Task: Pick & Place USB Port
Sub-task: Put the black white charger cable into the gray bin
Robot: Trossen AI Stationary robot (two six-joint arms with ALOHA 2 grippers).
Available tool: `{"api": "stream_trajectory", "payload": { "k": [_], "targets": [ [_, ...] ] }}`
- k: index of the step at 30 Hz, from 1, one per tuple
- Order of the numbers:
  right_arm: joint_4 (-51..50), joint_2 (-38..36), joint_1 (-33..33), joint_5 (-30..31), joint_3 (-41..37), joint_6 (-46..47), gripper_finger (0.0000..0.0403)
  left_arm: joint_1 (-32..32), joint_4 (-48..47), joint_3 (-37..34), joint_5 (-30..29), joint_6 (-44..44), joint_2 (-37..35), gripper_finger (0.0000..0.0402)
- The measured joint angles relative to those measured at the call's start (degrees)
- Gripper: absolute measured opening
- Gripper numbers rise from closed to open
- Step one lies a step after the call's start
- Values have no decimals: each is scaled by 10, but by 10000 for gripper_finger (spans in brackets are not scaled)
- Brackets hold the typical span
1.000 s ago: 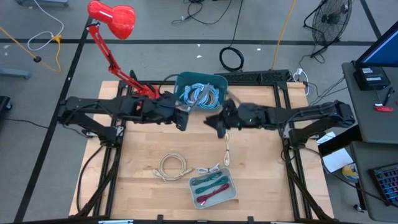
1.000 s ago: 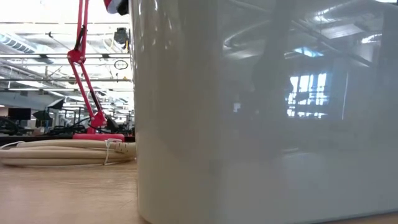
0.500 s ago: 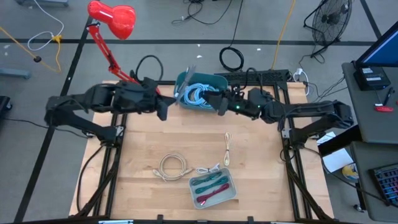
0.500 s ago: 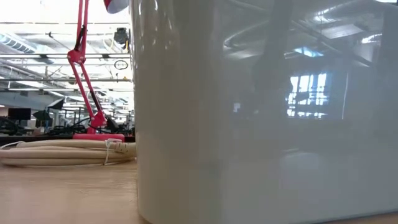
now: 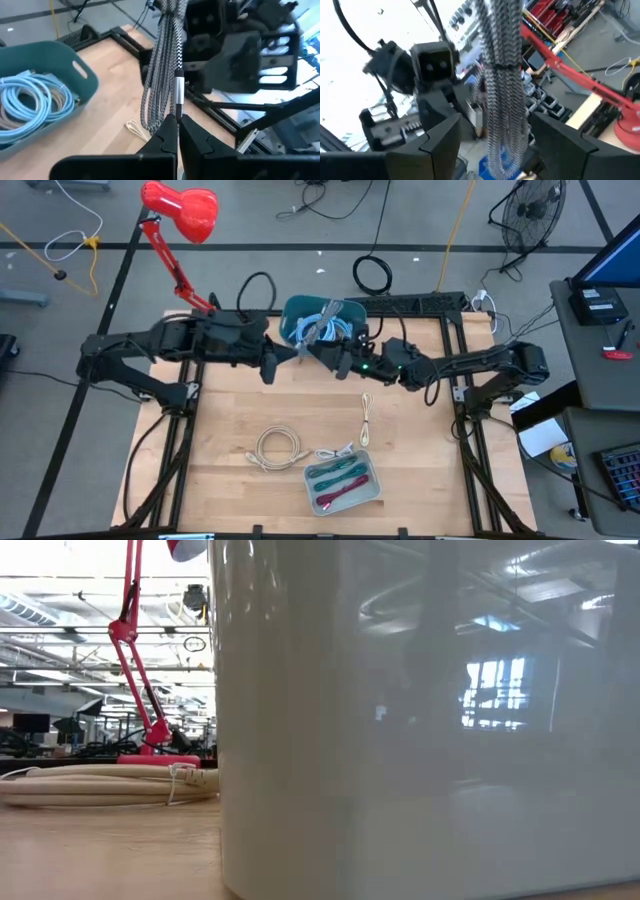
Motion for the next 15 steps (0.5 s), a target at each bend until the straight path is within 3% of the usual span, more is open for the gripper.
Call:
{"api": "stream_trajectory", "payload": {
  "k": [15],
  "targets": [
    [11, -7, 0, 13, -1, -45, 235, 2, -2, 1, 1, 2, -2, 0]
  ]
}}
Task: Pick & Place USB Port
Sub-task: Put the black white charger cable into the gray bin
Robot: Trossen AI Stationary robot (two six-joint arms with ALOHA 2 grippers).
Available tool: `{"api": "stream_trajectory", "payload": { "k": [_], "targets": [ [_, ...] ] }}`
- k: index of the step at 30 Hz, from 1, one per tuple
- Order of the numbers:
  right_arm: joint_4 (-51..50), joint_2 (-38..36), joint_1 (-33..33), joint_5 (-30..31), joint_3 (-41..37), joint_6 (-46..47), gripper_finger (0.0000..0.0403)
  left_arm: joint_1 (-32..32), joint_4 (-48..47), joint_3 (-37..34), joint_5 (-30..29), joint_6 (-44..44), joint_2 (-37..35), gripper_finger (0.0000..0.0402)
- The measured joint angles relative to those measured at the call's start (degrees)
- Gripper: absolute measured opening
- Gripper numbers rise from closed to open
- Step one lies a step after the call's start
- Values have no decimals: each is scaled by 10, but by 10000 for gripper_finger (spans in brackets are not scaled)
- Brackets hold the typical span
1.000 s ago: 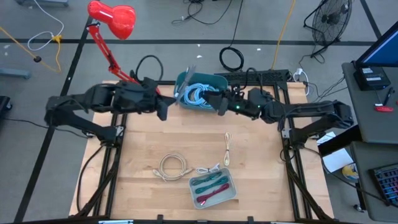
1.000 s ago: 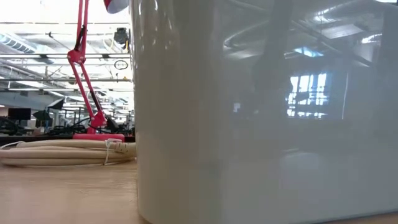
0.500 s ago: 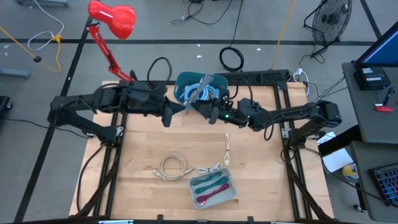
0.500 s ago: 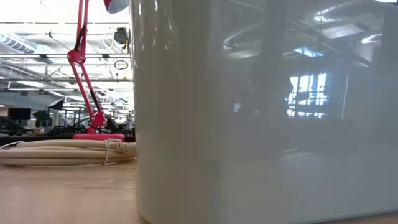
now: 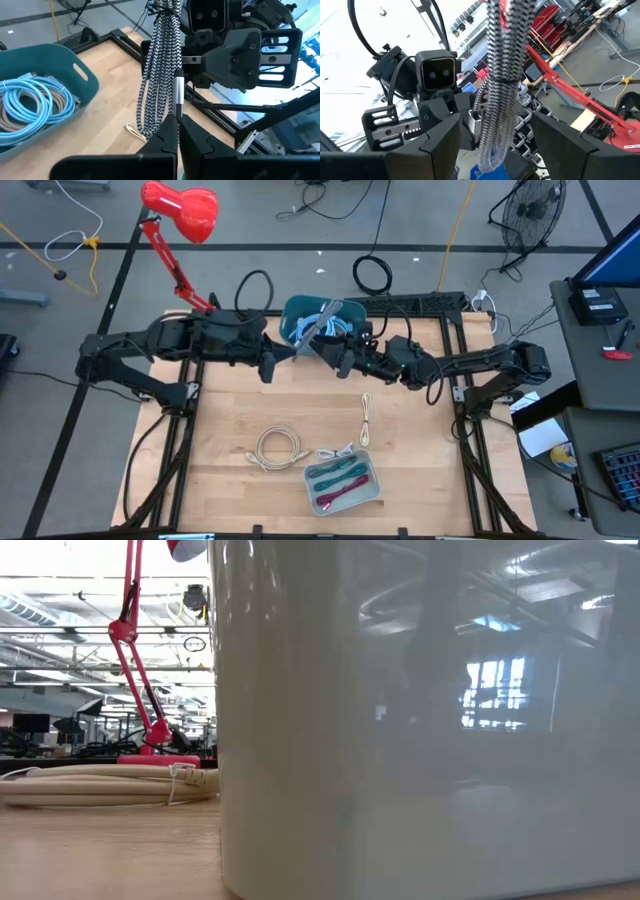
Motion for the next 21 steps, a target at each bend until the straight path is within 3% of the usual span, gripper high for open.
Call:
{"api": "stream_trajectory", "payload": {
  "k": [21],
  "targets": [
    [18, 0, -23, 0, 0, -1, 235, -11, -14, 0, -6, -2, 0, 1]
  ]
}}
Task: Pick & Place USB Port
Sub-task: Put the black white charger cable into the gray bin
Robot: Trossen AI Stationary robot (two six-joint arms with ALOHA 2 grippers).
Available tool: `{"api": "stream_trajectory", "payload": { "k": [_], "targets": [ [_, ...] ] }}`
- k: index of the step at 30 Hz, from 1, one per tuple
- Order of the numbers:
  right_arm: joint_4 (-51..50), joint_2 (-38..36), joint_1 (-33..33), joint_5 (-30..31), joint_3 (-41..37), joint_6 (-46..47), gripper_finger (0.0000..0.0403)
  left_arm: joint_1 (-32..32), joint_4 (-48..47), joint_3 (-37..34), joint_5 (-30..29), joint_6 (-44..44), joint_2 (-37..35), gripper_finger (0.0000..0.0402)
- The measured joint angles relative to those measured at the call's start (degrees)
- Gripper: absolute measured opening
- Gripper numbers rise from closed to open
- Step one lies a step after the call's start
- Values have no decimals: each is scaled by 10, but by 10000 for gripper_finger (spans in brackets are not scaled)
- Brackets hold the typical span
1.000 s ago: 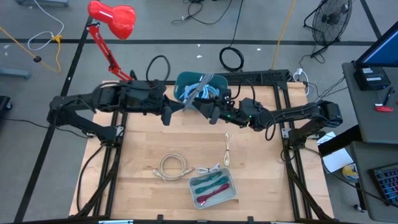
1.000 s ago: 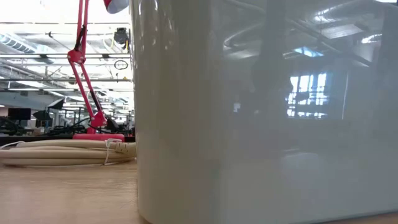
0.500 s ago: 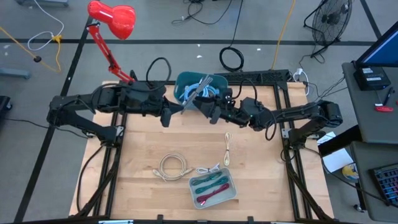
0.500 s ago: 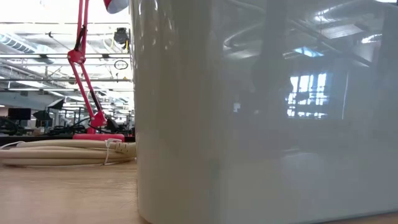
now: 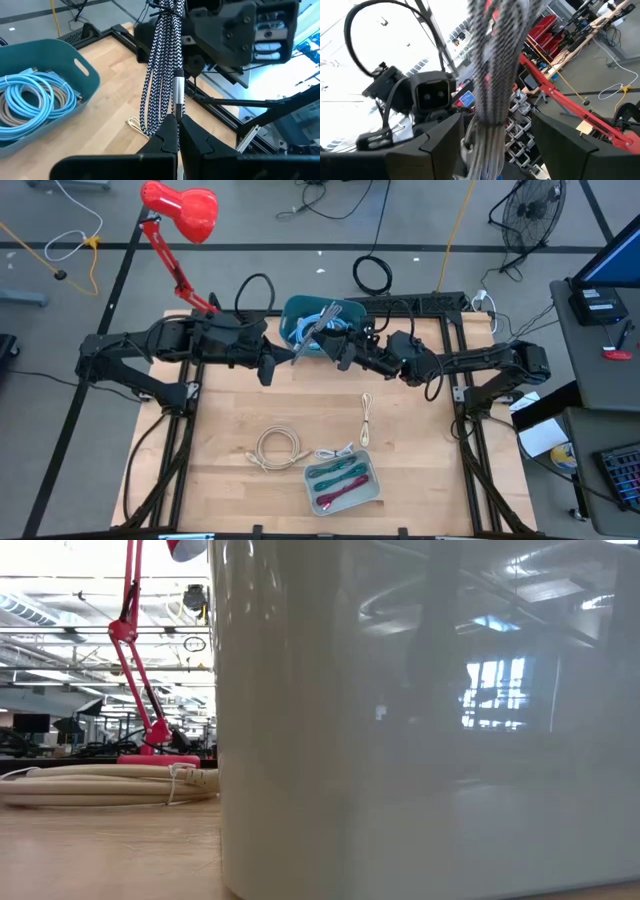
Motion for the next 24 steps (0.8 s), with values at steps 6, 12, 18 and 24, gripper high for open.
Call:
{"api": "stream_trajectory", "payload": {
  "k": [6, 12, 18, 24],
  "targets": [
    [0, 0, -8, -1, 0, 12, 229, -3, 0, 0, 0, -3, 0, 1],
    [-1, 0, -8, -7, 0, 12, 174, -3, 2, 0, -11, -5, 0, 1],
    [-2, 0, -8, -18, 0, 2, 101, -3, 3, 0, -11, -10, 5, 0],
    [0, 0, -8, -33, 0, -4, 35, -3, -1, 0, 13, -9, 10, 6]
  ]
}}
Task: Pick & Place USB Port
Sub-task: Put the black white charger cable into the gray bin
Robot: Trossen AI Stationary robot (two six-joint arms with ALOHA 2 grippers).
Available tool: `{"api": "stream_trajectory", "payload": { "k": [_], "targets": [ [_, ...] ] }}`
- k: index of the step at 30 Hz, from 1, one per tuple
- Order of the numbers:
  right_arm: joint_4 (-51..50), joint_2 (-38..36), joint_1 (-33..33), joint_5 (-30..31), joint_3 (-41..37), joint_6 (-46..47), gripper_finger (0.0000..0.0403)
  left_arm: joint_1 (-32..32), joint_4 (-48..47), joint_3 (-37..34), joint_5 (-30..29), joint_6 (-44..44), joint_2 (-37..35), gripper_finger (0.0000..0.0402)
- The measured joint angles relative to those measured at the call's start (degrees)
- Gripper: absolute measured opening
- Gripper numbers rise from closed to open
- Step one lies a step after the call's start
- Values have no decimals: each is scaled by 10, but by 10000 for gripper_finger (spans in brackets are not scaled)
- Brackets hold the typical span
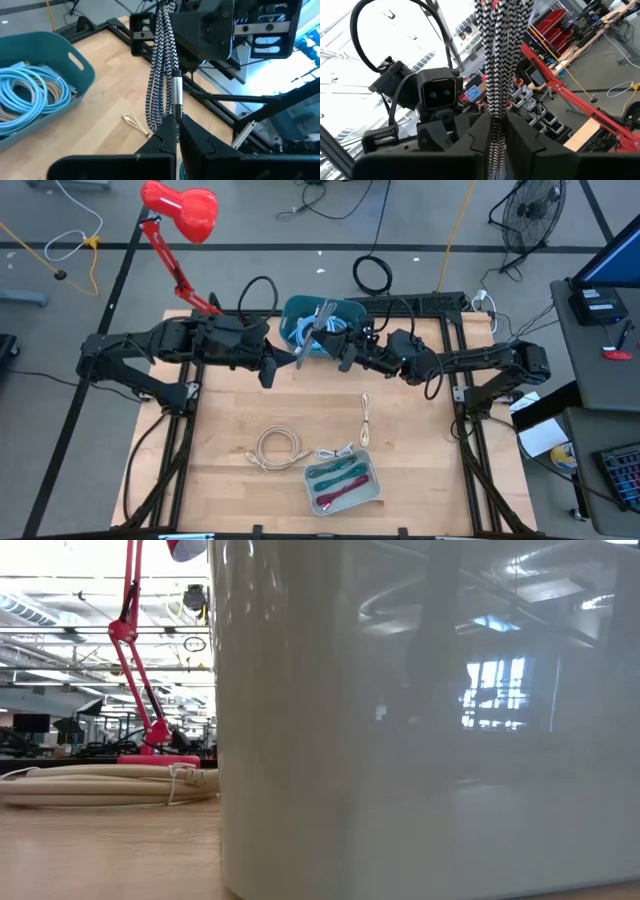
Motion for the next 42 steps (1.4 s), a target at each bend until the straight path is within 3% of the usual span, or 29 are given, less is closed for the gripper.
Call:
{"api": "stream_trajectory", "payload": {
  "k": [4, 13, 18, 24, 31, 42],
  "targets": [
    [-2, 0, 0, -13, 0, 0, 16, -2, -15, 0, -5, -2, 7, 34],
    [0, 0, 1, -45, 0, 17, 24, -1, -60, 0, -27, 2, -30, 100],
    [0, 0, 2, -99, 0, 32, 17, 5, -105, 0, -65, 8, -73, 126],
    [-10, 0, 6, -212, 0, 69, 19, 21, -159, 0, -84, 7, -113, 131],
    [-82, 0, 48, -313, 0, 77, 19, 21, -175, 0, -91, 1, -109, 131],
    [-248, -1, 165, -326, 0, 55, 18, 21, -177, 0, -69, 13, -51, 131]
  ]
}}
